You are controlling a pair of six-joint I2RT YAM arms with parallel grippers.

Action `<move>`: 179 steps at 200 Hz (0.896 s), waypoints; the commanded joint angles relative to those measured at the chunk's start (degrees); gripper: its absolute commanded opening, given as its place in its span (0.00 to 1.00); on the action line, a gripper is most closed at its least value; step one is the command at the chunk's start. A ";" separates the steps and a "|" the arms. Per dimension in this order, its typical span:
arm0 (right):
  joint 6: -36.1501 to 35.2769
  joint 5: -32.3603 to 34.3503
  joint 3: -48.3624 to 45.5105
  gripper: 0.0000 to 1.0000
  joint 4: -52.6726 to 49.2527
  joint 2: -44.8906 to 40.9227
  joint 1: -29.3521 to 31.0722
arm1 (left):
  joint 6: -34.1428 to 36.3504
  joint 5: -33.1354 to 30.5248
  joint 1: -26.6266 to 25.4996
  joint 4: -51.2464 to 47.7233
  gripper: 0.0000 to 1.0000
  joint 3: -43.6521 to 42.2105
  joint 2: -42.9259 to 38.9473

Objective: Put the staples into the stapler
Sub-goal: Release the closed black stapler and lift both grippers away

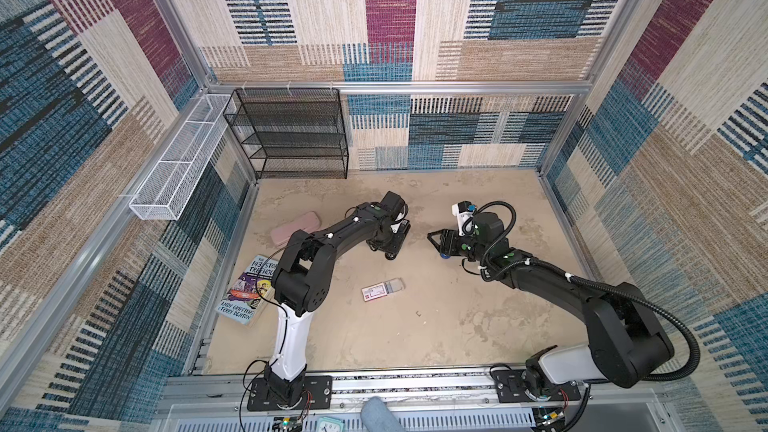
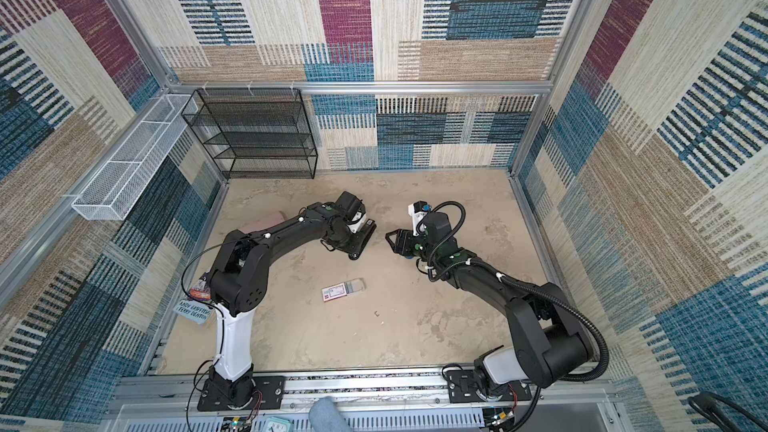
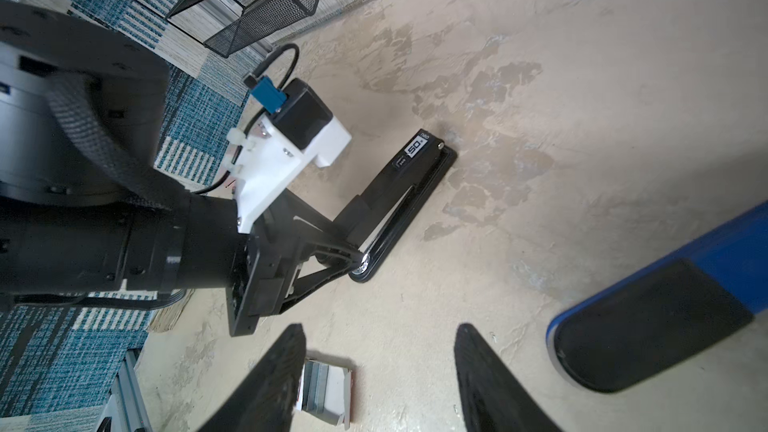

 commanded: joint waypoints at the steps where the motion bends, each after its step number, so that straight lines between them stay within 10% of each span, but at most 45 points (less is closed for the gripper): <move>1: -0.01 0.76 0.38 0.61 0.45 -0.32 0.07 | -0.06 0.67 -0.01 -3.11 0.10 -0.08 1.32; 73: 0.16 1.46 0.99 0.61 -0.23 -1.33 0.07 | -0.21 0.49 -0.01 -6.54 0.15 5.60 1.84; 126: 0.07 2.25 0.93 0.62 -1.62 -2.86 -0.26 | -1.10 0.80 -0.01 -8.91 0.43 11.90 4.10; 179: -0.56 2.88 0.54 0.67 -3.55 -5.46 -0.98 | -1.15 1.15 0.01 -9.94 0.48 11.46 -0.82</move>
